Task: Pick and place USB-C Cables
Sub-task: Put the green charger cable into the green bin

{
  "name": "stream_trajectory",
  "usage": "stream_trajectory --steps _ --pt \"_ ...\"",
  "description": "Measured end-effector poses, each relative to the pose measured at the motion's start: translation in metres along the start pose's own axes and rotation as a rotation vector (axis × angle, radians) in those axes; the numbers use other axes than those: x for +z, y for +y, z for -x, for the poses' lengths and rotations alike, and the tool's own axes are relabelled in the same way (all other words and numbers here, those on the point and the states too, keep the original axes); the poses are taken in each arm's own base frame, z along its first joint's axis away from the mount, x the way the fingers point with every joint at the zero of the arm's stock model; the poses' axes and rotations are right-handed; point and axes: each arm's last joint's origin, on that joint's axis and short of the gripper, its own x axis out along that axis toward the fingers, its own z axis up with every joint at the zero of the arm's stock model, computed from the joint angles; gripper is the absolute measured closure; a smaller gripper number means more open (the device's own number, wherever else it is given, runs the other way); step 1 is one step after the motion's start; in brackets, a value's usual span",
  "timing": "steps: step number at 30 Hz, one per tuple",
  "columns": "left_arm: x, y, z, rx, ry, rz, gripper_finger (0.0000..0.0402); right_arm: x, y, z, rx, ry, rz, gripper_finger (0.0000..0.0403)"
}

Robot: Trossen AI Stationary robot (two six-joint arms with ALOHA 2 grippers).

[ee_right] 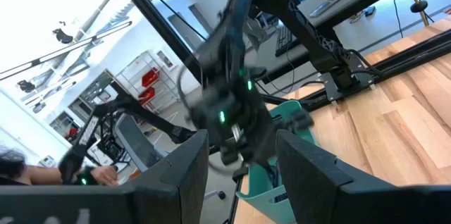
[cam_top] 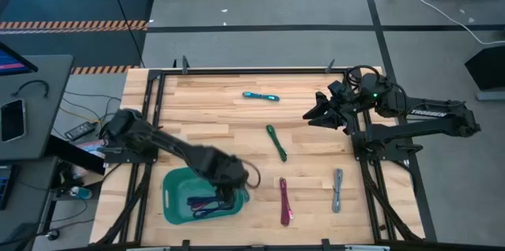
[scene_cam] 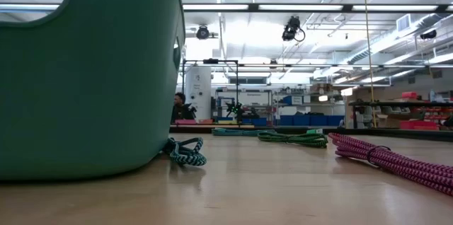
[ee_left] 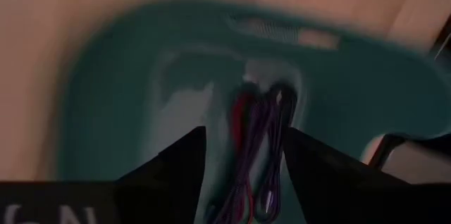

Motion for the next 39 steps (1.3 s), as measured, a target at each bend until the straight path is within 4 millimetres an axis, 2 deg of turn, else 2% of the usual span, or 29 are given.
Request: stream_trajectory --steps 5,10,16,20,24,28,31,39 --pt "0.01 0.016 0.063 -0.078 -0.186 0.056 0.0207 0.0 0.0 0.0 0.0 0.001 0.001 0.0231" --pt "0.005 0.023 0.13 -0.07 -0.442 0.034 0.0207 -0.004 0.0 -0.001 -0.006 0.032 -0.013 0.0231" --pt "-0.014 0.03 0.204 0.059 -0.779 -0.059 0.0207 -0.017 -0.003 -0.013 -0.043 0.12 -0.103 0.0231" --pt "-0.031 0.036 0.235 0.126 -0.896 -0.094 0.0207 -0.03 -0.008 -0.03 -0.085 0.196 -0.171 0.0231" --pt "-0.044 0.046 0.252 0.192 -0.962 -0.096 0.0207 -0.047 -0.018 -0.047 -0.189 0.285 -0.232 0.0231" --pt "-0.052 0.055 0.259 0.251 -0.989 -0.077 0.0207 -0.067 -0.038 -0.061 -0.393 0.361 -0.306 0.0231" --pt "-0.054 0.059 0.26 0.292 -0.979 -0.077 0.0208 -0.083 -0.055 -0.071 -0.533 0.421 -0.354 0.0231" --pt "-0.055 0.061 0.255 0.328 -0.938 -0.093 0.0209 -0.119 -0.092 -0.097 -0.686 0.555 -0.459 0.0231"
